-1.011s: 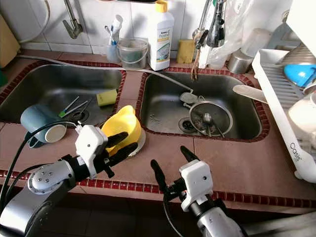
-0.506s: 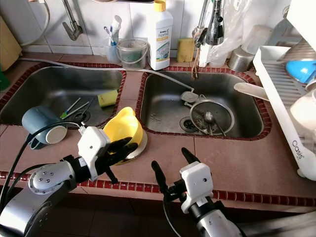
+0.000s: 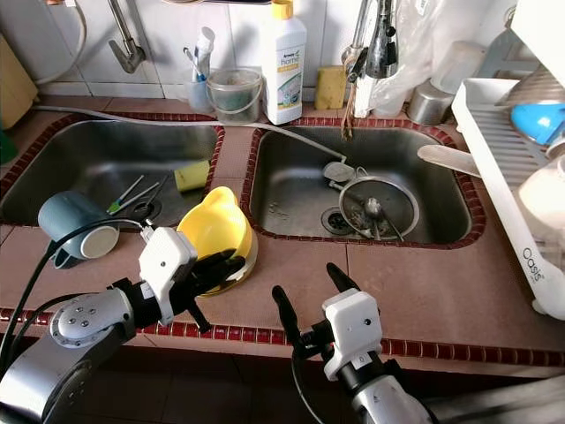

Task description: Kitchen organization

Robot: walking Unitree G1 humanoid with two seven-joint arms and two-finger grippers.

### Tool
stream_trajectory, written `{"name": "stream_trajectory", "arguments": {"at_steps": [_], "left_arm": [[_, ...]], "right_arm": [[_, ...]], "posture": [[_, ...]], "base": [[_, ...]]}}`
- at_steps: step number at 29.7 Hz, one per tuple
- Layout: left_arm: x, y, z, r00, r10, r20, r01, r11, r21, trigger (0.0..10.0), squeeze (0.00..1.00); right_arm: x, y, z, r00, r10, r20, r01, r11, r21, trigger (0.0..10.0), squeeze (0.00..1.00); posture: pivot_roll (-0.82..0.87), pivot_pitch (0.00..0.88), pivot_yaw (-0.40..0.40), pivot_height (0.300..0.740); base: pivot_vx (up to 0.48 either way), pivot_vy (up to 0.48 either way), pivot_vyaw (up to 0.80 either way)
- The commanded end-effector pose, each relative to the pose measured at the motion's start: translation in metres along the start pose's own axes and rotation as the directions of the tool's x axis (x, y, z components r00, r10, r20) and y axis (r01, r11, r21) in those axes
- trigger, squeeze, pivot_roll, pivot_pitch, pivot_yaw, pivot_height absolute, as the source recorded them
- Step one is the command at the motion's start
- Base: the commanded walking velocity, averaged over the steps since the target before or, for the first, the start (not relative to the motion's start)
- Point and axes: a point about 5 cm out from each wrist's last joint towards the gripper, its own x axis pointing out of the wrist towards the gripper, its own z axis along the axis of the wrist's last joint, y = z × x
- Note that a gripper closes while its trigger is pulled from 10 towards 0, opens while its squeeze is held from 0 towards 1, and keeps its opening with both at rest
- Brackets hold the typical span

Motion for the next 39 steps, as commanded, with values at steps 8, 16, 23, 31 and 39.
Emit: {"name": "stream_trajectory", "arguments": {"at_steps": [8, 16, 23, 31, 39], "left_arm": [[-0.004, 0.020, 0.027, 0.982, 0.125, 0.140, -0.119, 0.992, -0.051, 10.0, 0.00], [-0.010, 0.043, 0.038, 0.932, 0.290, 0.219, -0.275, 0.957, -0.093, 10.0, 0.00], [-0.012, 0.055, 0.041, 0.883, 0.397, 0.251, -0.378, 0.918, -0.122, 10.0, 0.00], [-0.015, 0.069, 0.039, 0.737, 0.604, 0.304, -0.586, 0.795, -0.158, 10.0, 0.00], [-0.013, 0.070, 0.033, 0.673, 0.663, 0.328, -0.646, 0.743, -0.175, 10.0, 0.00]], "right_arm": [[0.007, -0.004, 0.012, 0.997, 0.000, 0.076, -0.001, 1.000, 0.009, 10.0, 0.00], [0.038, -0.021, 0.028, 0.981, -0.059, 0.185, 0.056, 0.998, 0.018, 10.0, 0.00], [0.054, -0.026, 0.035, 0.970, -0.086, 0.228, 0.084, 0.996, 0.016, 10.0, 0.00], [0.079, -0.047, 0.049, 0.938, -0.154, 0.312, 0.167, 0.986, -0.014, 10.0, 0.00], [0.087, -0.057, 0.047, 0.918, -0.206, 0.339, 0.221, 0.975, -0.004, 10.0, 0.00]], "posture": [[-0.15, 0.137, 0.026, 0.740], [-0.12, 0.087, -0.021, 0.740], [-0.11, 0.057, -0.042, 0.740], [-0.10, 0.035, -0.063, 0.740], [-0.10, 0.017, -0.064, 0.740]], "base": [[0.000, 0.000, 0.00], [0.000, 0.000, 0.00], [0.000, 0.000, 0.00], [0.000, 0.000, 0.00], [0.000, 0.000, 0.00]]}}
